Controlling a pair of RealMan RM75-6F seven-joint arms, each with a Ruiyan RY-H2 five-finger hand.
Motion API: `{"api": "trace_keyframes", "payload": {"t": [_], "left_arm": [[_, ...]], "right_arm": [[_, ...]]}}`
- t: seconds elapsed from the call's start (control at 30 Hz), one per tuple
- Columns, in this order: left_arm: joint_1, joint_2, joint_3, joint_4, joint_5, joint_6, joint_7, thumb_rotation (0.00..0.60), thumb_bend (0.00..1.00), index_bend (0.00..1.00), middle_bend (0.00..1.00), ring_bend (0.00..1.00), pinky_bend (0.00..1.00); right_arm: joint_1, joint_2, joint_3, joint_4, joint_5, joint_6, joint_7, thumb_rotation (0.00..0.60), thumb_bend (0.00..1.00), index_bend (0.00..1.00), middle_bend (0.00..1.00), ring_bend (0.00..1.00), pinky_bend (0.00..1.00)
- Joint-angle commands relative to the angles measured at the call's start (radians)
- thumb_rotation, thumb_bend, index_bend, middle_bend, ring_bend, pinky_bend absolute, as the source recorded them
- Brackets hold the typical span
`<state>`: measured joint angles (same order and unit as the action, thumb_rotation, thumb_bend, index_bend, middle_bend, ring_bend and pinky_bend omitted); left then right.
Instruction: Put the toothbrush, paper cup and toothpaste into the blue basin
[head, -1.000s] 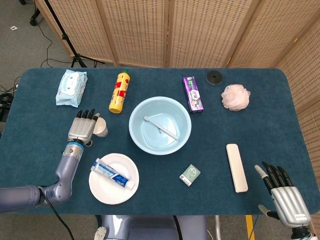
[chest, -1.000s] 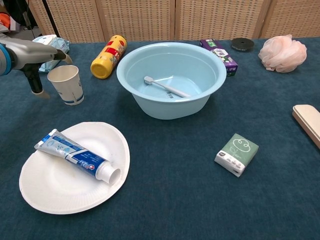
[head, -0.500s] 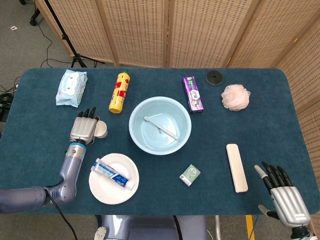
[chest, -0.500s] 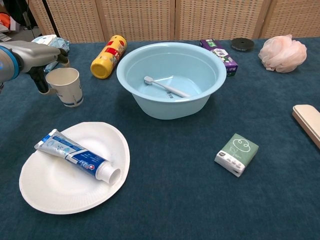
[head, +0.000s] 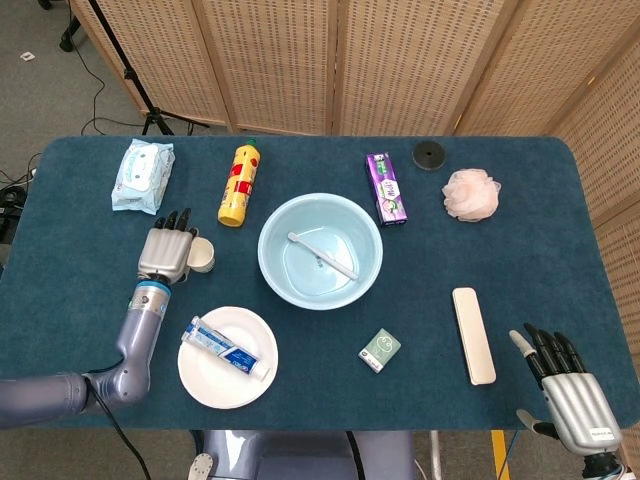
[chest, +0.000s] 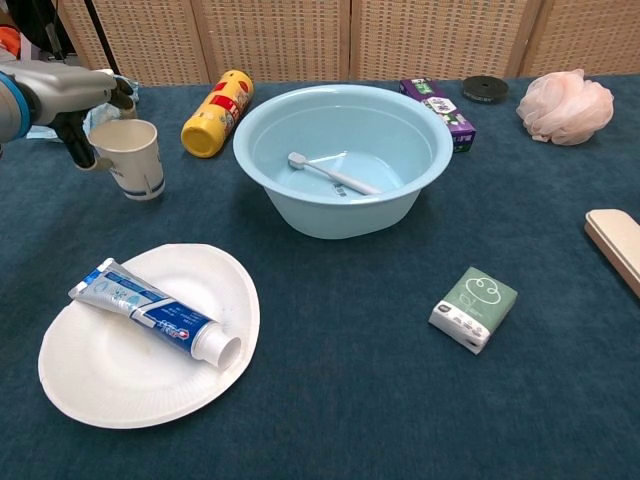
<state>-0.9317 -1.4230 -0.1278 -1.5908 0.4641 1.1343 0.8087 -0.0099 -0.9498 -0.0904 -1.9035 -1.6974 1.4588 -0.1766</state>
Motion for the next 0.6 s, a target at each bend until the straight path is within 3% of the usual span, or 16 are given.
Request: {"api": "trace_keyframes", "payload": {"t": [0.03, 0.37, 0.6], "left_arm": [[-0.001, 0.039, -0.026, -0.036, 0.000, 0.010, -0.003, 0.600, 0.38, 0.43, 0.01, 0.02, 0.14], [0.000, 0.156, -0.103, -0.172, -0.038, 0.009, -0.043, 0.600, 0.38, 0.44, 0.01, 0.02, 0.14], [-0.009, 0.183, -0.134, -0.274, -0.019, 0.028, -0.068, 0.600, 0.38, 0.44, 0.01, 0.02, 0.14]], "right_arm": [[-0.001, 0.000, -0.001, -0.001, -0.002, 0.002, -0.001, 0.600, 0.10, 0.00, 0.00, 0.00, 0.00], [-0.004, 0.003, -0.004, -0.005, -0.011, 0.008, 0.000, 0.600, 0.10, 0.00, 0.00, 0.00, 0.00], [-0.006, 0.008, -0.004, -0.004, -0.017, 0.016, 0.010, 0.600, 0.10, 0.00, 0.00, 0.00, 0.00]]}}
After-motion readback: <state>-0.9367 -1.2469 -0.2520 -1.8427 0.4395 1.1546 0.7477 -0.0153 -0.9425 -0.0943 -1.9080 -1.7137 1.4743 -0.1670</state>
